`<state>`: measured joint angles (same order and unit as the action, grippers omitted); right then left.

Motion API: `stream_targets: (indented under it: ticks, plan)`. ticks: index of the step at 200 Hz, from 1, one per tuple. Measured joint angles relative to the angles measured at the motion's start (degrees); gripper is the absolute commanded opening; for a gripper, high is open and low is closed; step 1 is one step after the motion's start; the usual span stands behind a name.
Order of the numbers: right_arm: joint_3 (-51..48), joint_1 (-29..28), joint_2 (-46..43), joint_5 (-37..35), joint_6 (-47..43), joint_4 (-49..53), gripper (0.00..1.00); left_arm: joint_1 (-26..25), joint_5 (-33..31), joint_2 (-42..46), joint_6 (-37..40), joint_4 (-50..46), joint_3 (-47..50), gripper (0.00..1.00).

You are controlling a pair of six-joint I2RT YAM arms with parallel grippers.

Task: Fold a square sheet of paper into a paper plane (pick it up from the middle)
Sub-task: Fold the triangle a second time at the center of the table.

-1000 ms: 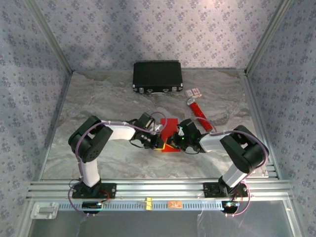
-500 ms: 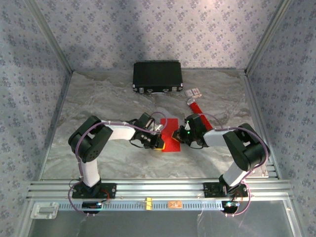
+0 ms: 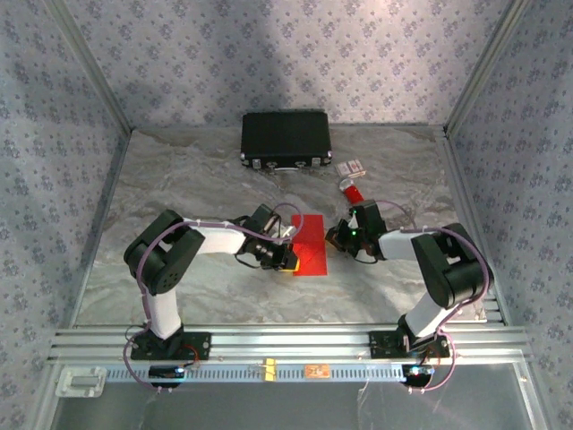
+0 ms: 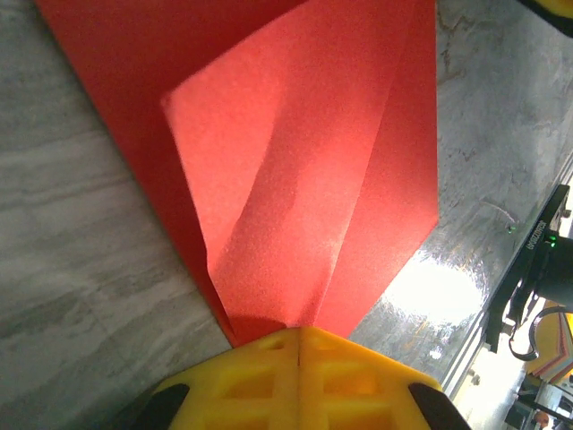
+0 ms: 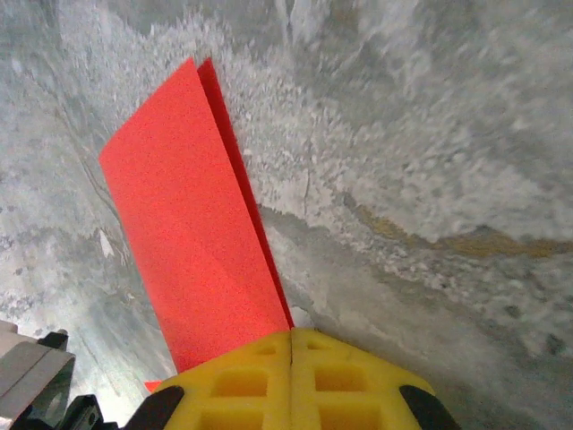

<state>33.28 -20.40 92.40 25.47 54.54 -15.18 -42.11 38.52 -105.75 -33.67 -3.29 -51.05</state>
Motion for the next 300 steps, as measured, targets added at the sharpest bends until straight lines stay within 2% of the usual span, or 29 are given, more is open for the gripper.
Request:
stream_targets:
  ticks: [32,84,149,242,300]
  plan:
    - [0.37,-1.77,-3.78,-0.20,-0.59,0.44,0.05,0.00,0.00,0.00,0.00,0.00,0.00,0.00]
    - [1.57,-8.15,-1.92,0.04,-0.79,0.31,0.02,0.00,0.00,0.00,-0.02,-0.02,-0.02,0.00]
    - [-1.70,-8.13,-0.35,-0.68,0.24,-1.05,0.01,0.02,0.04,0.04,-0.50,-0.39,-0.24,0.03]
    - [-1.70,-8.26,-0.35,-1.07,0.22,-0.98,0.01,0.48,0.39,2.62,-6.75,-0.20,-4.07,0.00]
    - [-1.70,-8.52,-0.35,-1.33,0.24,-1.16,0.01,-1.86,0.81,-2.36,-6.43,-0.90,-9.94,0.00]
